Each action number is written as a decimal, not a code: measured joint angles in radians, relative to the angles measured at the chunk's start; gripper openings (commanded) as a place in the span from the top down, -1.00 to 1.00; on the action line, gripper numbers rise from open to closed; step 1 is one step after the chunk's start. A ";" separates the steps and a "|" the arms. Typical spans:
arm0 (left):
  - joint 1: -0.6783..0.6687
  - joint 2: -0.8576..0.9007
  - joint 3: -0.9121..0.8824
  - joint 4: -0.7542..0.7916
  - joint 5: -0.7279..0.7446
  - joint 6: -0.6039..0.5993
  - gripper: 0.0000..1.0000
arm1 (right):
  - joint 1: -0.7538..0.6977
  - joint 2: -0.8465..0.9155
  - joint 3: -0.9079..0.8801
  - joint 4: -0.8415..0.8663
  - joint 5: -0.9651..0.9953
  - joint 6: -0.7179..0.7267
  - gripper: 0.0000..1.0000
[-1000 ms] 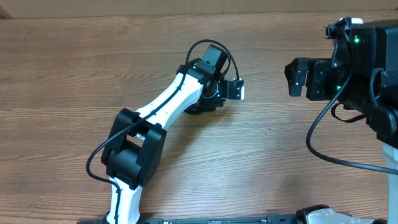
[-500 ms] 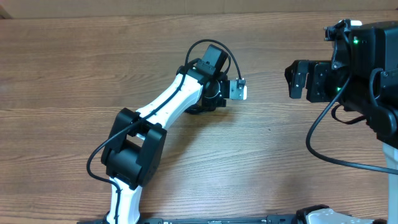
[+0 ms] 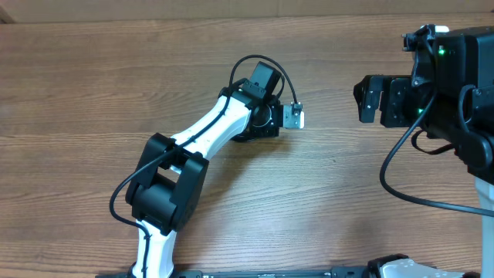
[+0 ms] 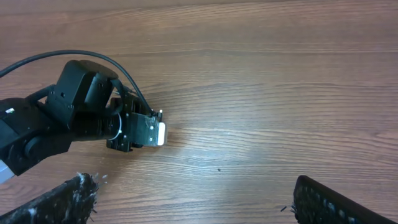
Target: Untangle cables
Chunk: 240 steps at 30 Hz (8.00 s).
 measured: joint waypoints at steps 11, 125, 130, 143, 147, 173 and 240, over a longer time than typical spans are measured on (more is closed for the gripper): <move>0.000 0.067 0.020 -0.024 -0.008 -0.090 0.92 | 0.000 0.000 0.000 0.000 0.000 0.000 -1.00; 0.578 -0.527 0.765 -0.528 0.312 -1.472 0.92 | -0.030 0.366 -0.001 0.352 -0.721 -0.463 0.92; 0.761 -0.613 0.766 -0.591 0.327 -1.427 0.91 | -0.269 0.349 -0.001 0.337 -0.687 -0.414 0.92; 0.577 -0.557 0.769 -0.502 0.423 -1.395 0.92 | -0.113 0.345 -0.001 0.301 -0.740 -0.385 -0.90; 0.484 -0.531 0.769 -0.496 0.407 -1.371 0.92 | -0.073 0.344 -0.001 0.294 -0.716 -0.388 -0.92; 0.419 -0.527 0.769 -0.327 0.310 -1.438 0.92 | 0.214 0.323 -0.001 0.229 -0.660 -0.485 -0.69; 0.419 -0.661 0.769 -0.187 0.333 -1.617 0.92 | 0.459 0.502 -0.053 0.423 -0.570 -0.659 -0.35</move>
